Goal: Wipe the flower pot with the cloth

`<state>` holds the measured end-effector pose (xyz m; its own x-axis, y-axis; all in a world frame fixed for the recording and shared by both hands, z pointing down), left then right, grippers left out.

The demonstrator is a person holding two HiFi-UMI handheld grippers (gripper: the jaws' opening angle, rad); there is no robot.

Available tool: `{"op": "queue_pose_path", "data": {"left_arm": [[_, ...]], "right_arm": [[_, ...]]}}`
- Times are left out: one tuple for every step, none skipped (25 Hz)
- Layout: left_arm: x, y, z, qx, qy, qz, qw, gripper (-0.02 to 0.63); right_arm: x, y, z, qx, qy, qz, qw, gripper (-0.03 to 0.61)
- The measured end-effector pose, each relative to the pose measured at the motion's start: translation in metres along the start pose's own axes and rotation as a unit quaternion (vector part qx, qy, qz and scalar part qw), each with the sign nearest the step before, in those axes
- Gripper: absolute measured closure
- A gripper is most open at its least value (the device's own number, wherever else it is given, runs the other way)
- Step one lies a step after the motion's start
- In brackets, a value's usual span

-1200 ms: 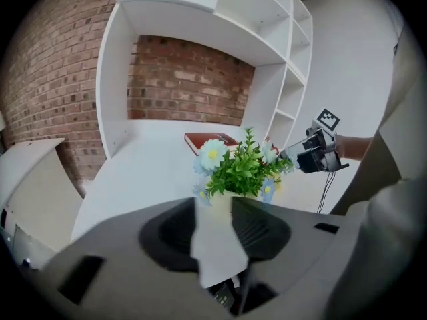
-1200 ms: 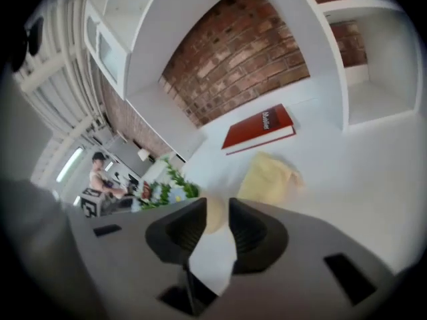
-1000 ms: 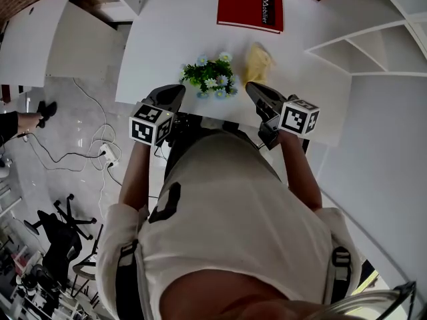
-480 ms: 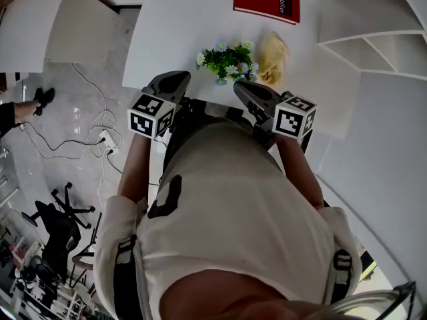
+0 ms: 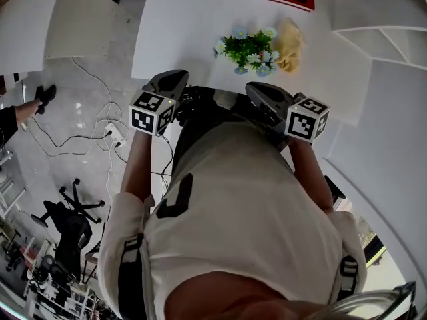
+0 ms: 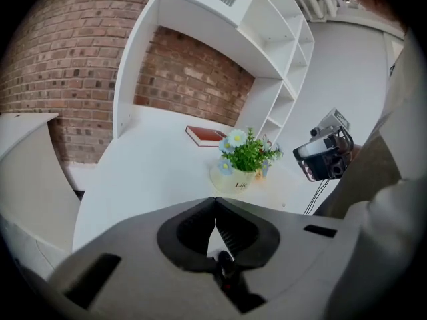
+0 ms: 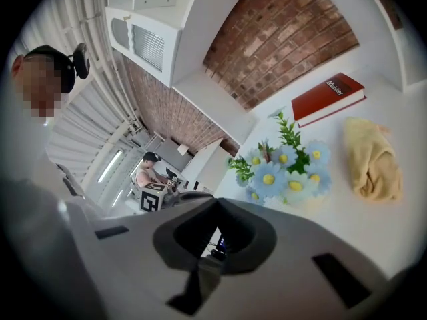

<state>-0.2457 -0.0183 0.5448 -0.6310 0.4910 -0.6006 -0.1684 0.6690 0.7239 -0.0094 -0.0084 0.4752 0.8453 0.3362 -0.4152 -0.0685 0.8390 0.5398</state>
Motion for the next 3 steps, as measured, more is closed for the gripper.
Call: {"op": "queue_pose_path", "data": {"left_arm": [[0.0,0.006,-0.003,0.001,-0.003,-0.006,1.0,0.592],[0.001,0.012,-0.007,0.002,-0.006,-0.012,0.9999,0.594],[0.002,0.018,-0.01,0.003,-0.009,-0.019,0.9998,0.594]], "right_arm": [[-0.001,0.001,0.0,0.003,-0.002,-0.002,1.0,0.568],[-0.003,0.001,-0.001,0.006,-0.003,-0.002,1.0,0.568],[-0.005,0.002,-0.001,0.009,-0.005,-0.002,1.0,0.568]]}}
Point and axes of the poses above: the fingertips, and each gripper's own axes: x backward along the fingers, z to its right, y out of its underside, the point moved 6 cm from there along x, backward along the fingers
